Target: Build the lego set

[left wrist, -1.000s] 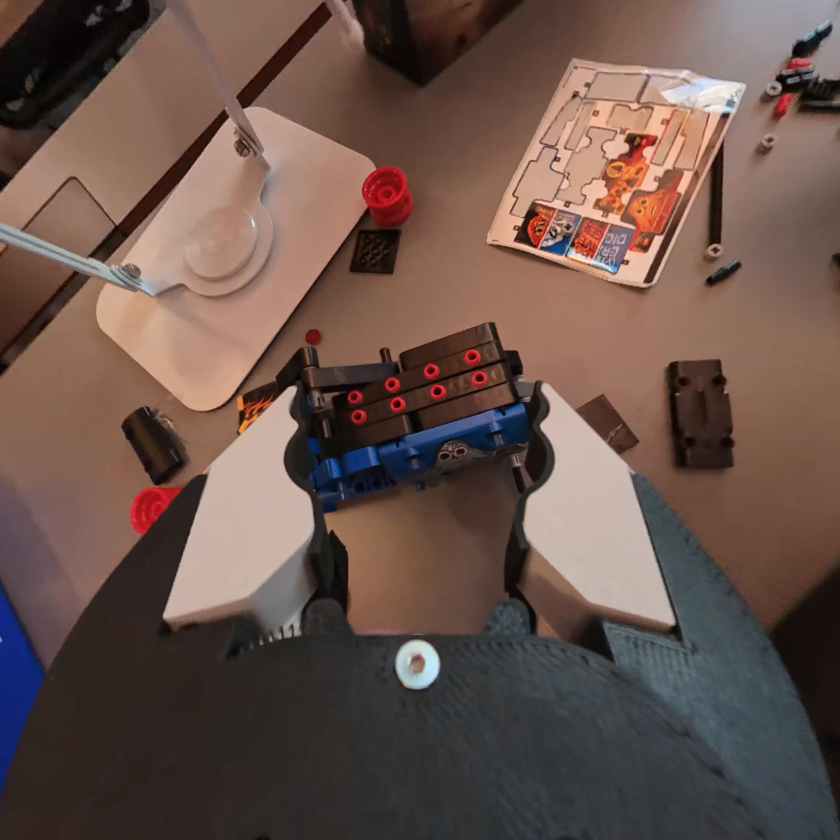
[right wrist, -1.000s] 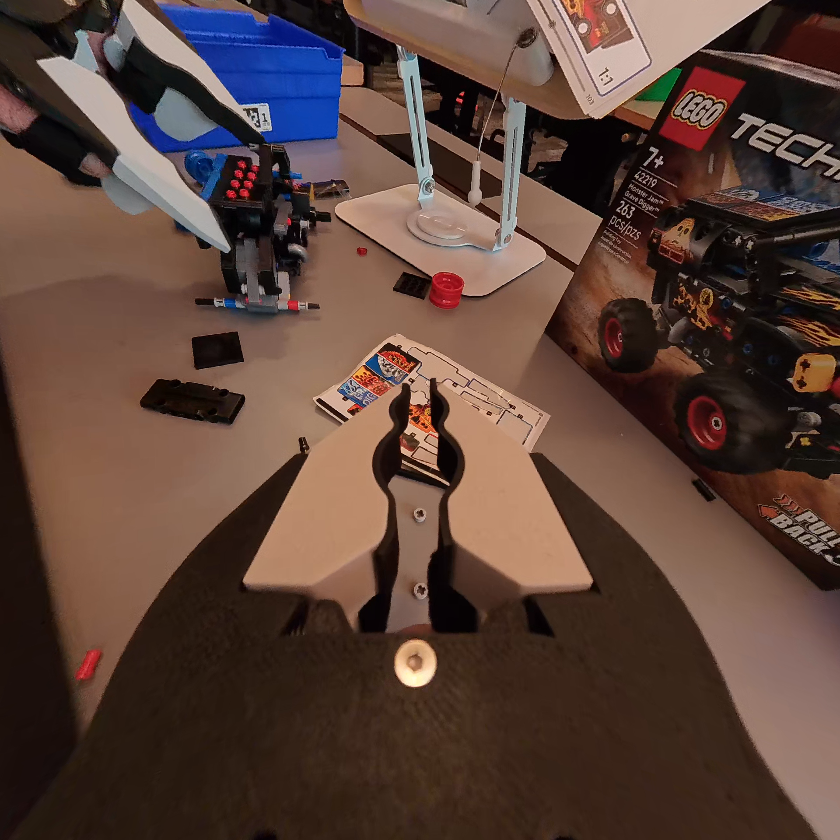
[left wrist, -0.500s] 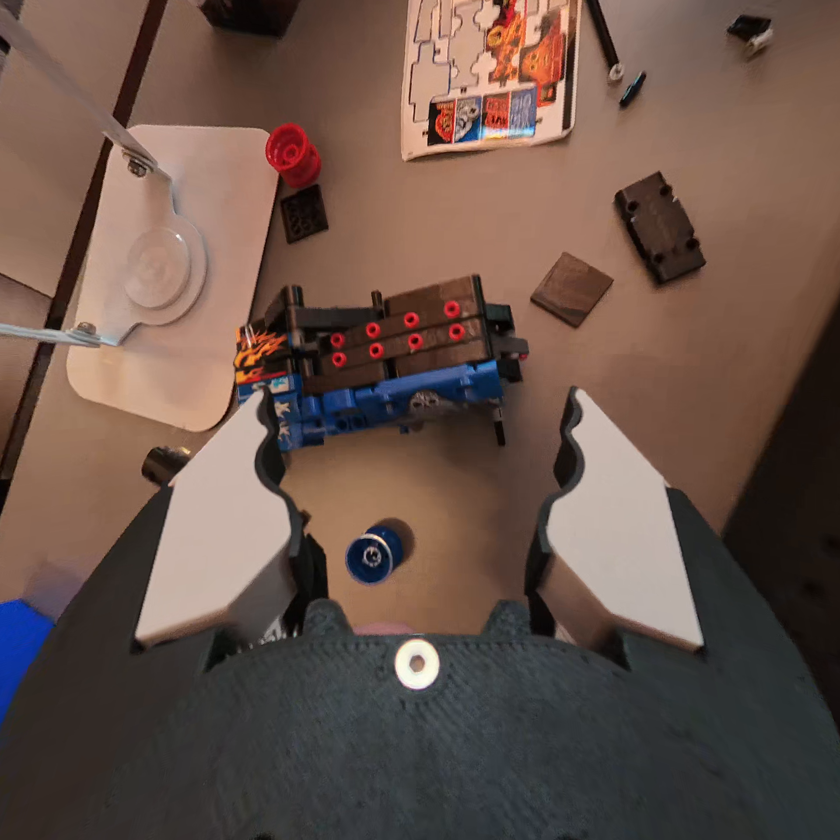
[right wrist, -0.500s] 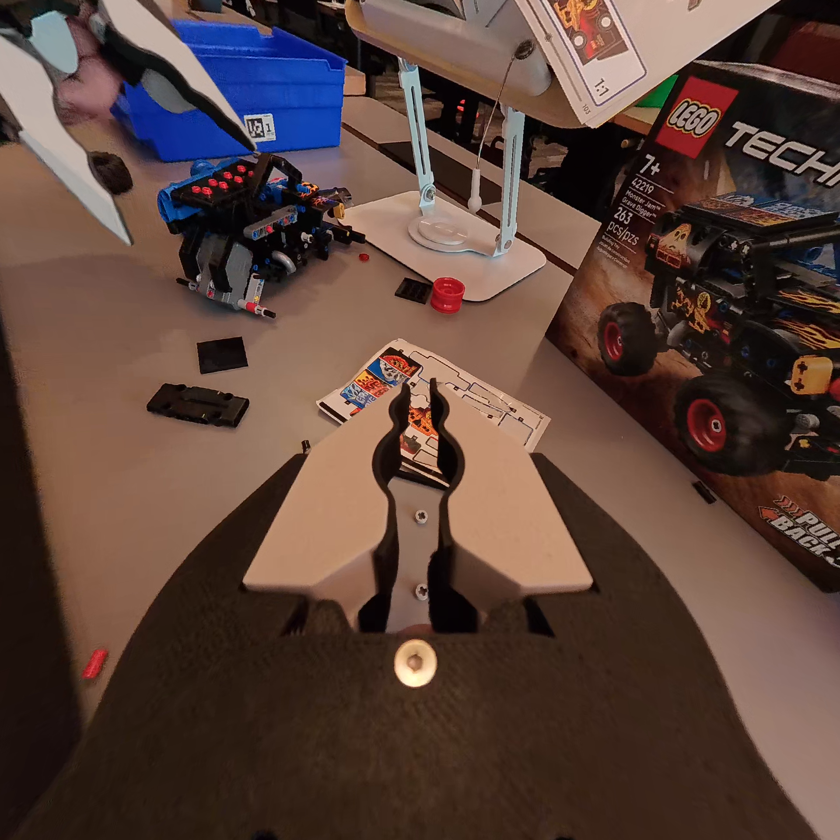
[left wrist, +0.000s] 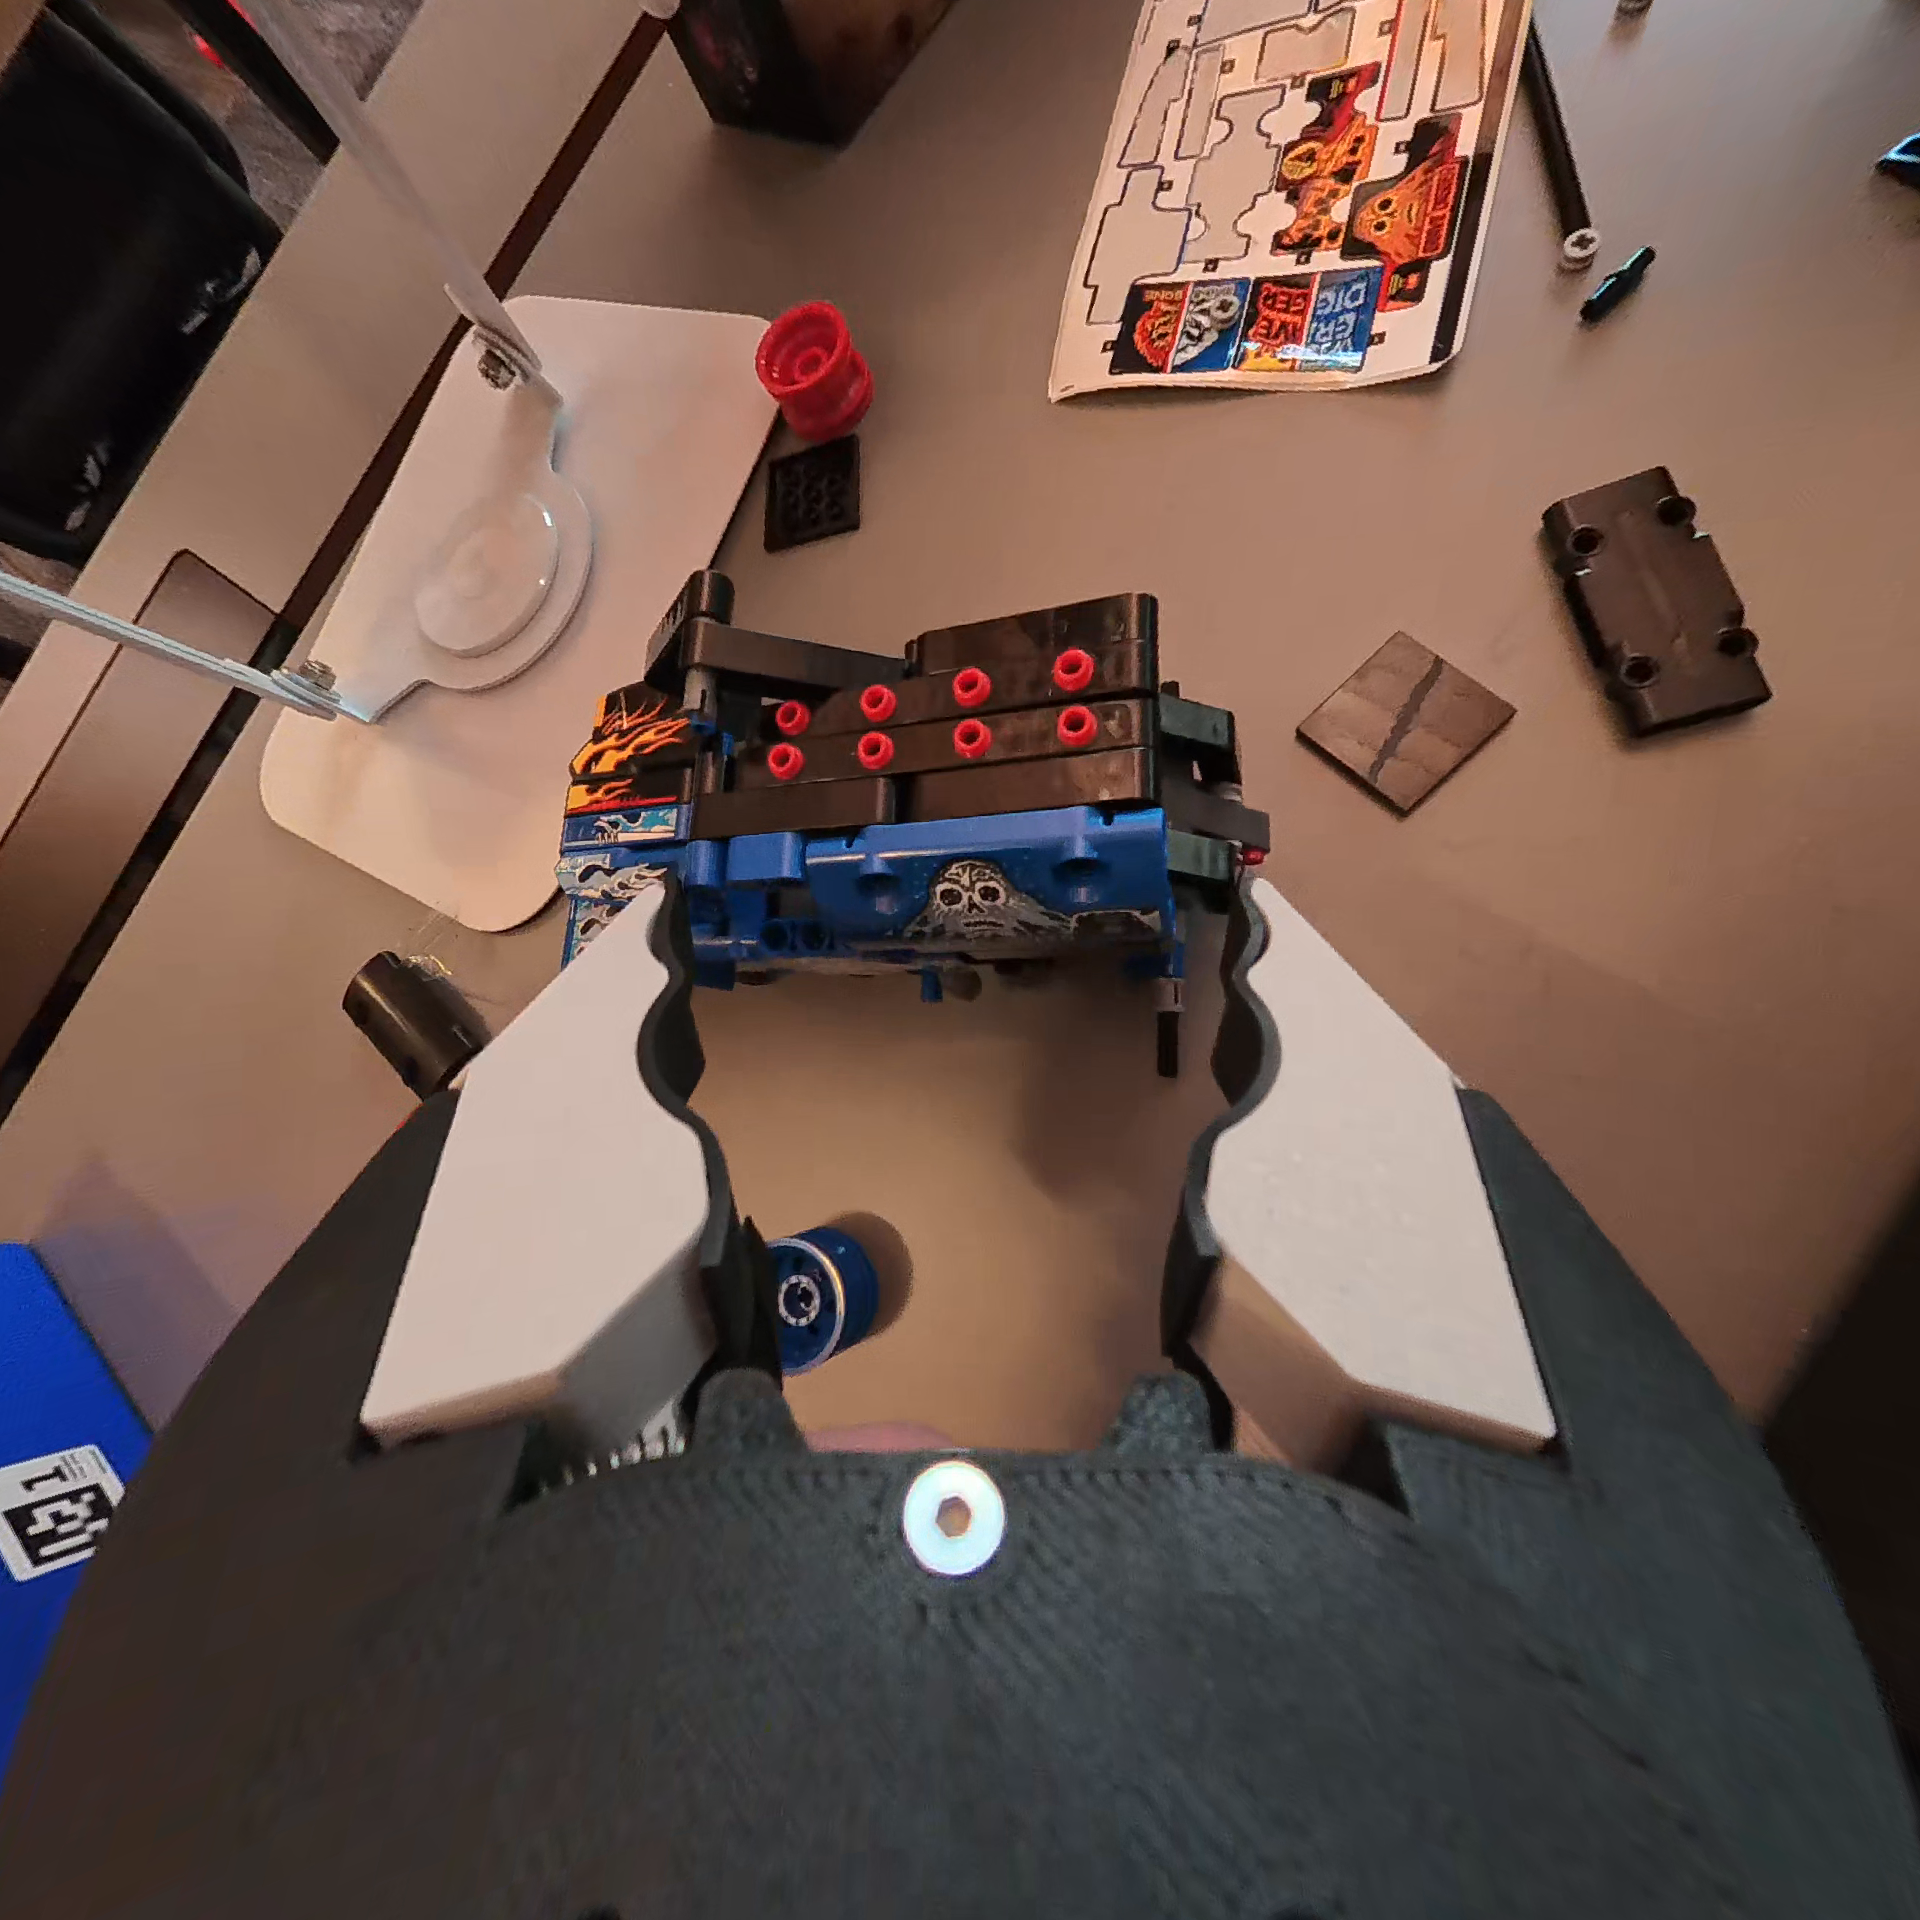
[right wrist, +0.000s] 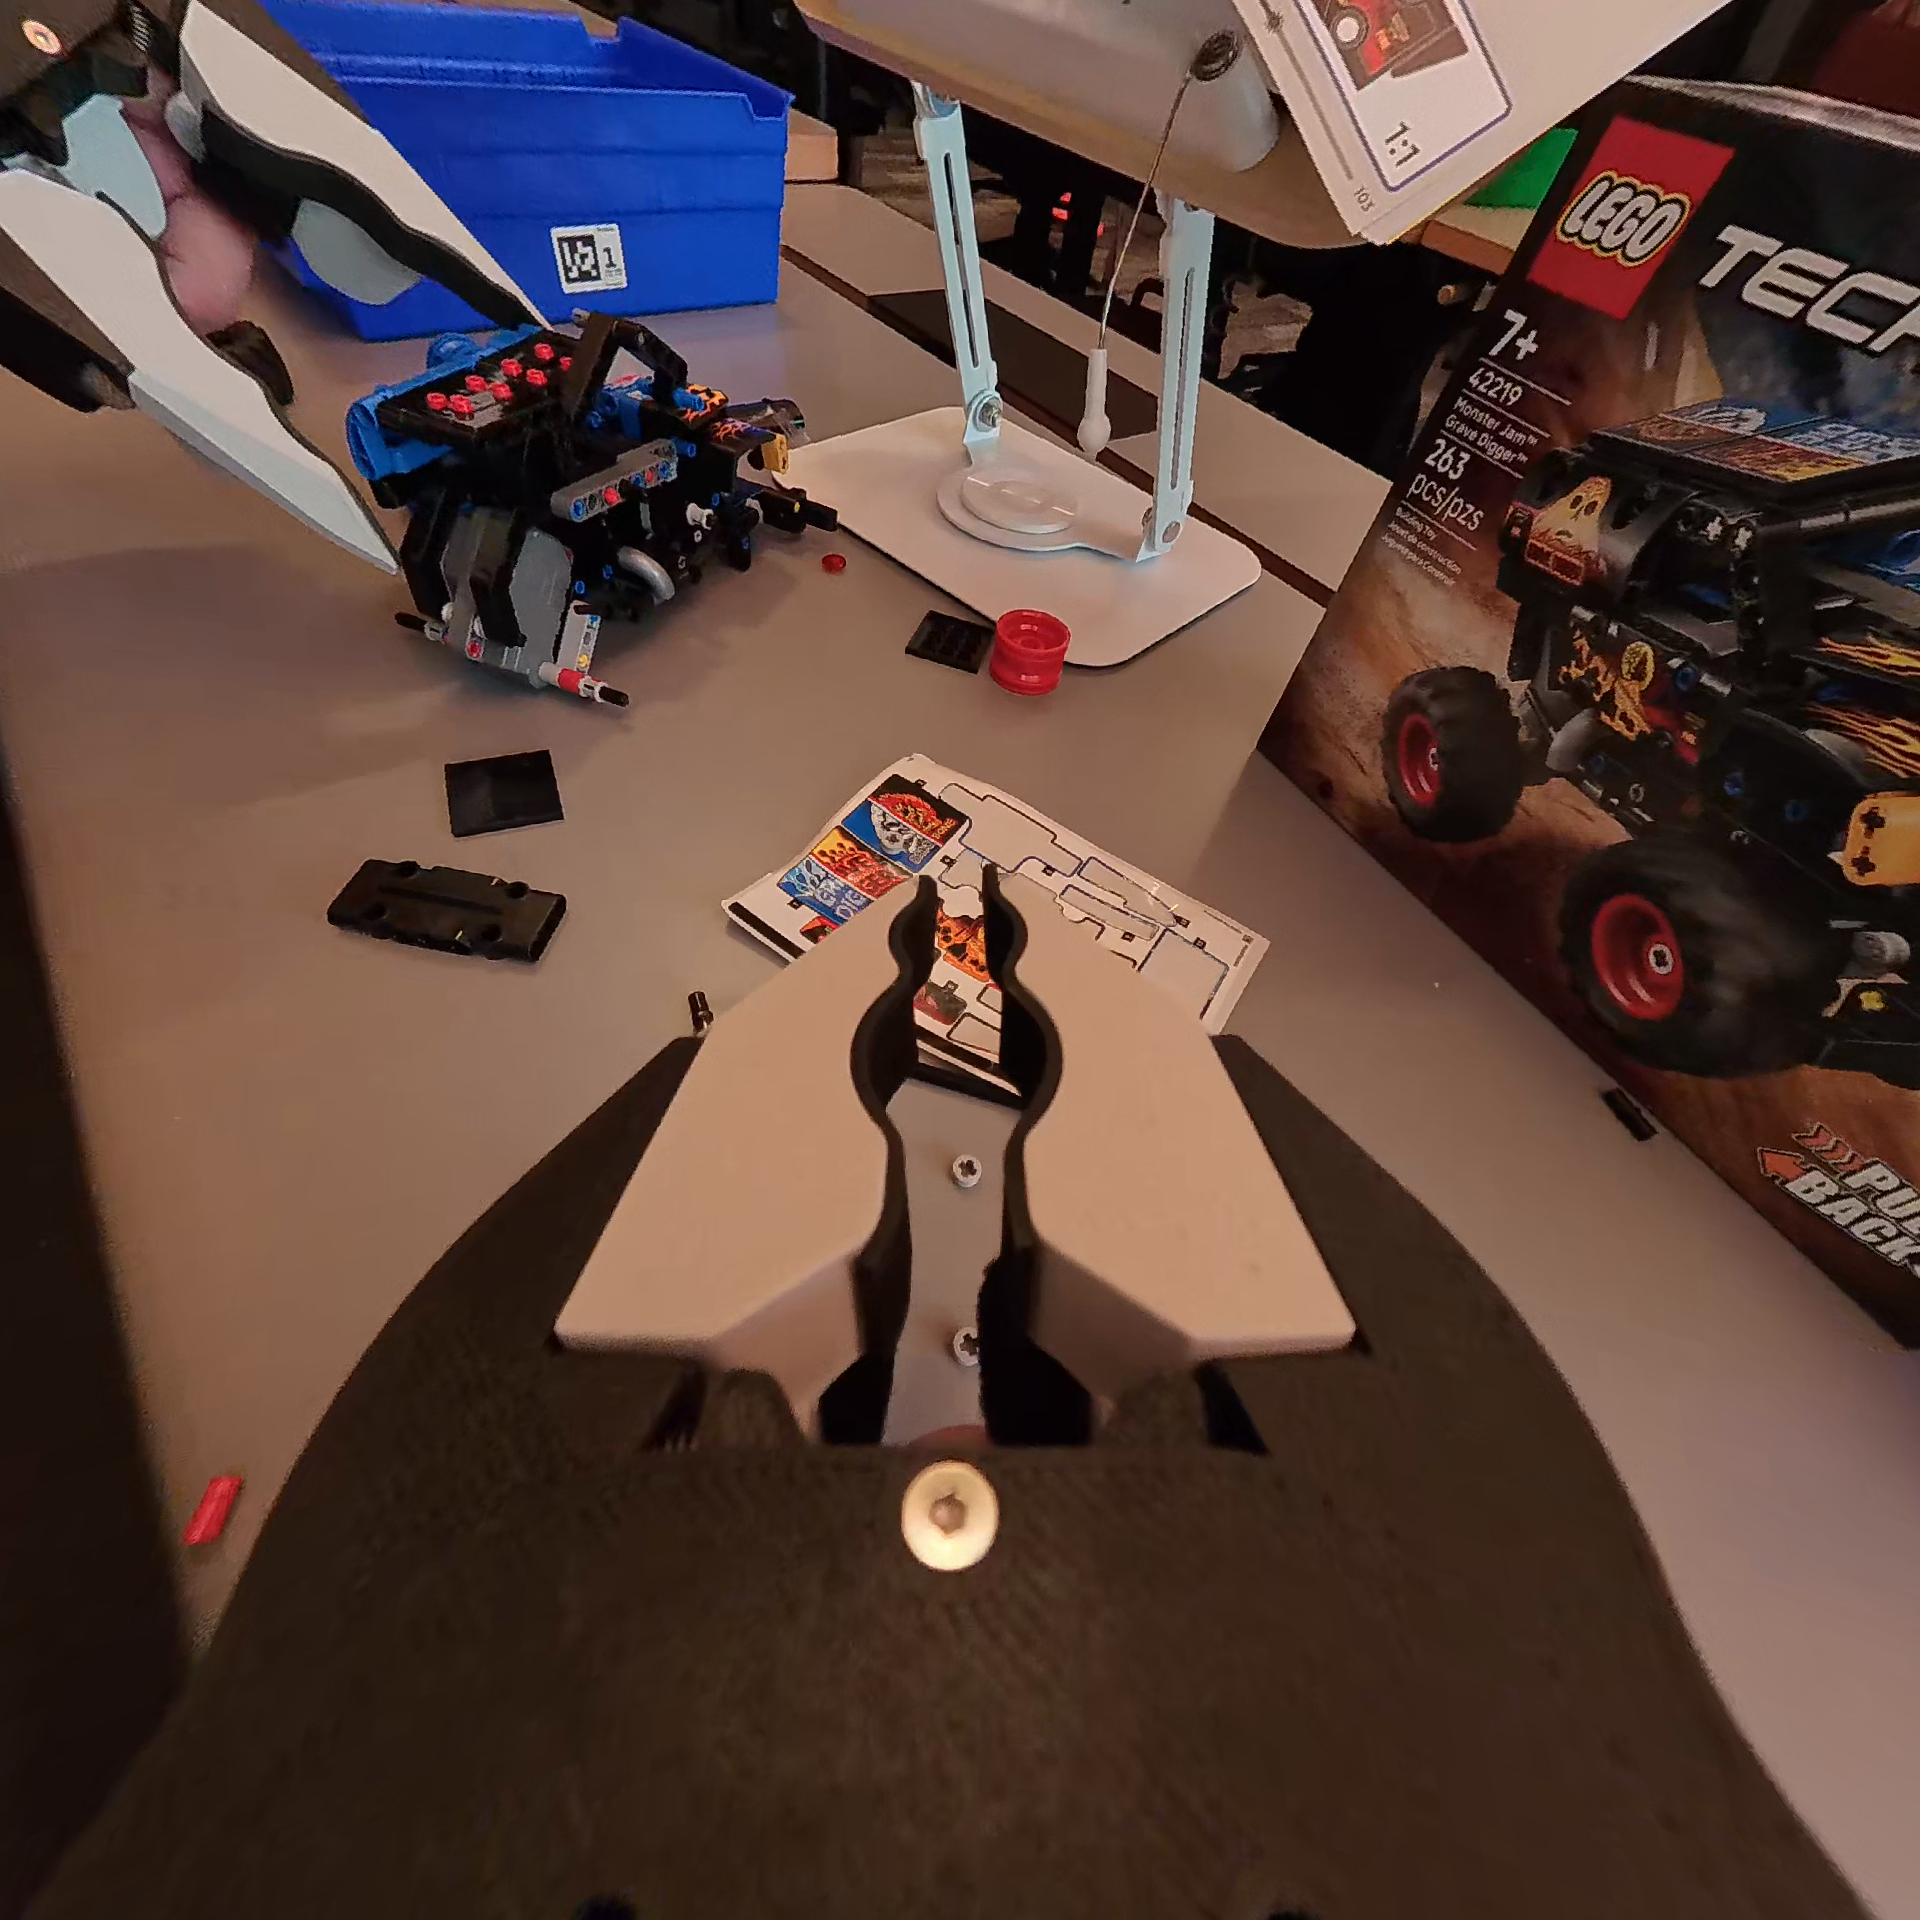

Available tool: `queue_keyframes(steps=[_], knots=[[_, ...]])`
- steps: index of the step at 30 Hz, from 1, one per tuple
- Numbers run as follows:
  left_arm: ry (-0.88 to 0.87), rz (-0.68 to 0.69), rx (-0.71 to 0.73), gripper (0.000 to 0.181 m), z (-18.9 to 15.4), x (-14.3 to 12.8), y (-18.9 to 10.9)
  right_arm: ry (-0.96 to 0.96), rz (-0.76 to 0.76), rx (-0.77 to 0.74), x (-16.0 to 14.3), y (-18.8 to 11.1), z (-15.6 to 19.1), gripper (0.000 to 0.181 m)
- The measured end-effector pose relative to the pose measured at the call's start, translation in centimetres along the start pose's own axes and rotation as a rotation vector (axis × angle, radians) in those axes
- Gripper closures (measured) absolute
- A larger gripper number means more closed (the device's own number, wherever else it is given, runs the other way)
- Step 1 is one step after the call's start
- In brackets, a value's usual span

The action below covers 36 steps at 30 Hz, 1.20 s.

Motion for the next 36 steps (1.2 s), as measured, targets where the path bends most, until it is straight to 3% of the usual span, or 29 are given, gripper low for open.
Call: queue_keyframes(steps=[3,14,24,36], knots=[[0.01,-0.008,0.003,0.09,0.4,-0.2,-0.2,0.0,0.004,0.003,-0.1,0.1,0.0,0.175],[0.008,-0.026,-0.025,0.084,0.7,-0.9,-0.4,0.002,0.018,0.005,-0.3,0.2,-0.1,0.175],[-0.042,-0.168,-0.042,0.082,0.5,-1.4,-0.1,0.004,0.029,0.008,-0.4,0.4,0.0,0.175],[-0.08,-0.244,-0.053,0.085,0.7,-2.0,0.0,0.012,0.049,0.008,-0.8,0.7,-0.2,0.175]])
Point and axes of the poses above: each gripper's, where its closed fingertips meet, y out along the fingers, x out of its top, z = x × y across the jaws, the point moved 8 cm from there along -y, back along the fingers
